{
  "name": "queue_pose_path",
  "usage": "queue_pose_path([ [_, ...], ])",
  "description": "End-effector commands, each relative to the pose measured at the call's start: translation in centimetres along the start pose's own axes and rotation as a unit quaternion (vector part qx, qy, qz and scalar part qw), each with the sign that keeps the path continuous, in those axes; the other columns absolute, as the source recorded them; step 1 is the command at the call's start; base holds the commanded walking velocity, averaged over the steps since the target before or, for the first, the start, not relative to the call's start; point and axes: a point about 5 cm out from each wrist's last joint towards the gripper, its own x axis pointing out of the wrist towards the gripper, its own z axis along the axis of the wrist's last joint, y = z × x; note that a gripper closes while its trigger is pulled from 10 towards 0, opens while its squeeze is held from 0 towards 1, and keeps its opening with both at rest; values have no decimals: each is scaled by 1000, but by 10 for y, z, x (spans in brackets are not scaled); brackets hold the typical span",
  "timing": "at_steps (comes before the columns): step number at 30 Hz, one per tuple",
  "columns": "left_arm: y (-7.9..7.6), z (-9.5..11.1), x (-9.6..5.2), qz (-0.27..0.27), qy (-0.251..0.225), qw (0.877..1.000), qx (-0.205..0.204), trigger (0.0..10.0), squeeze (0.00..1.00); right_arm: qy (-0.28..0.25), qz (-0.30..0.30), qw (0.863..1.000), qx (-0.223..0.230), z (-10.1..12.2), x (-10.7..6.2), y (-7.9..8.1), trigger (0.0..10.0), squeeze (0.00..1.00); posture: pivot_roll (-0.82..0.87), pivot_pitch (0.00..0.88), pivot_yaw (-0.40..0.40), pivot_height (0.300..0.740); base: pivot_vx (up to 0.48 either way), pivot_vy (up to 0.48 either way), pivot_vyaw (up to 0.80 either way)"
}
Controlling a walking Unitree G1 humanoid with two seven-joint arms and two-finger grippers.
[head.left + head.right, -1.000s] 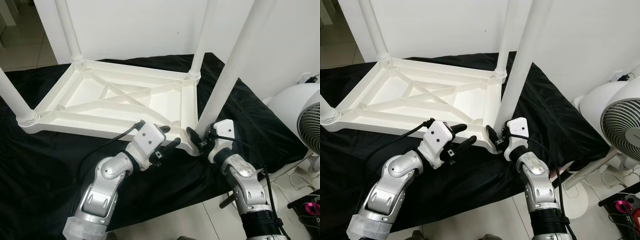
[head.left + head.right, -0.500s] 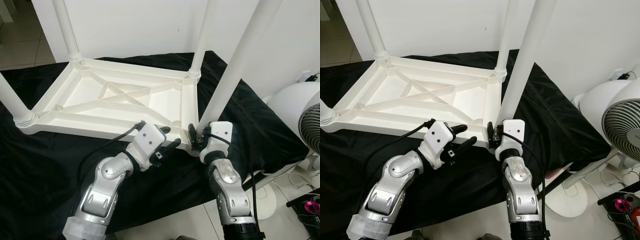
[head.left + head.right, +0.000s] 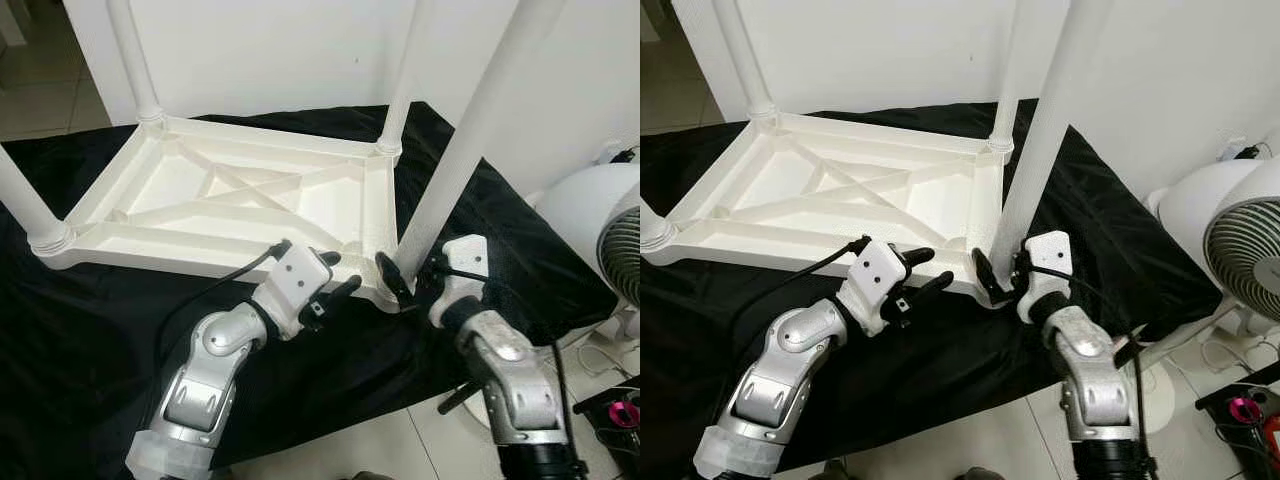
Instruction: Building children table
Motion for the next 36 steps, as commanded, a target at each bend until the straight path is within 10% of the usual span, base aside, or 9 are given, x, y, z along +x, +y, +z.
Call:
queue_pose_path([
  [1, 4, -2, -1, 42, 5, 999, 0, 10000, 0, 5, 45, 999, -9, -3, 1, -3, 10000, 0, -62, 31, -17, 740, 0, 0, 0],
  [15, 6, -1, 2, 34, 4, 999, 9, 10000, 0, 43, 161, 985, -50, -21, 24, -20, 10000, 0, -59, 14, 3, 740, 0, 0, 0],
  [17, 7, 0, 3, 33, 2, 999, 12, 10000, 0, 44, 180, 981, -55, -22, 32, -23, 0, 0, -54, 8, 1, 740, 0, 0, 0],
  [32, 3, 0, 4, 33, 0, 999, 9, 10000, 0, 58, 215, 974, -37, -31, 24, -25, 0, 0, -61, 8, -9, 740, 0, 0, 0],
  [33, 2, 0, 4, 33, 0, 999, 8, 10000, 0, 55, 208, 976, -23, -32, 23, -23, 10000, 0, -64, 10, -12, 740, 0, 0, 0],
  [36, 2, 0, 5, 33, 0, 999, 6, 10000, 0, 45, 178, 983, -12, -31, 23, -21, 10000, 0, -66, 12, -15, 740, 0, 0, 0],
])
